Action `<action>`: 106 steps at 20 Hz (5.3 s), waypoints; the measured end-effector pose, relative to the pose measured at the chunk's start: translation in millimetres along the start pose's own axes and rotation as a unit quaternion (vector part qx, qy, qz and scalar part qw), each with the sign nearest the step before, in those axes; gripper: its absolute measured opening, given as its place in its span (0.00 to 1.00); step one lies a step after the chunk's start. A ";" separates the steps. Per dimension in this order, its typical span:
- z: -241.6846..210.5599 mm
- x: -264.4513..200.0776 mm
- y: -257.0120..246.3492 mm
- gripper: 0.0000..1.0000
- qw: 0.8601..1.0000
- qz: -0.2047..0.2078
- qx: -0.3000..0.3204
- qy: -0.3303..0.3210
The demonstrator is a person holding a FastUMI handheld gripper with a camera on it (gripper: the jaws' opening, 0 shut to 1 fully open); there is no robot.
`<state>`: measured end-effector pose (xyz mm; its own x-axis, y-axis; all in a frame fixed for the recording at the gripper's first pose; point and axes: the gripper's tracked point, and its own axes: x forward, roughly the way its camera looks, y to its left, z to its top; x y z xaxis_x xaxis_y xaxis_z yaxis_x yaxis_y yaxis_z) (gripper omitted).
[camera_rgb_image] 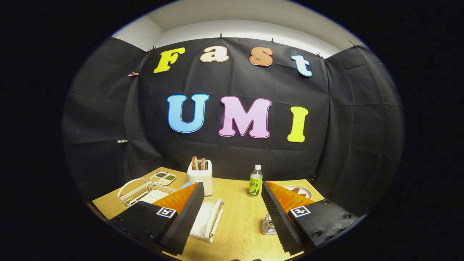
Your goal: Take the plate from the dish rack, then take the spoon from the basket and place it into the plate.
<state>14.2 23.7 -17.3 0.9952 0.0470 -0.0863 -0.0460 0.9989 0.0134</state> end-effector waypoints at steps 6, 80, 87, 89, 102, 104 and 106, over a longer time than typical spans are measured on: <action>-3.1 23.7 43.9 0.97 0.998 0.045 0.006 0.054; -214.5 -42.5 -87.3 0.21 0.897 0.112 0.209 0.373; -285.8 -16.9 -102.0 0.21 0.883 0.147 0.207 0.394; -292.7 -13.6 -103.1 0.24 0.880 0.161 0.206 0.395; -229.3 28.1 -187.3 0.98 0.979 0.101 0.079 0.157; -217.1 36.9 -194.4 0.98 0.986 0.094 0.067 0.121; -217.5 47.5 -195.9 0.98 0.988 0.091 0.064 0.108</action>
<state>51.6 -167.7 -240.7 0.9292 0.2396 -0.2815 -0.1963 0.9651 0.1736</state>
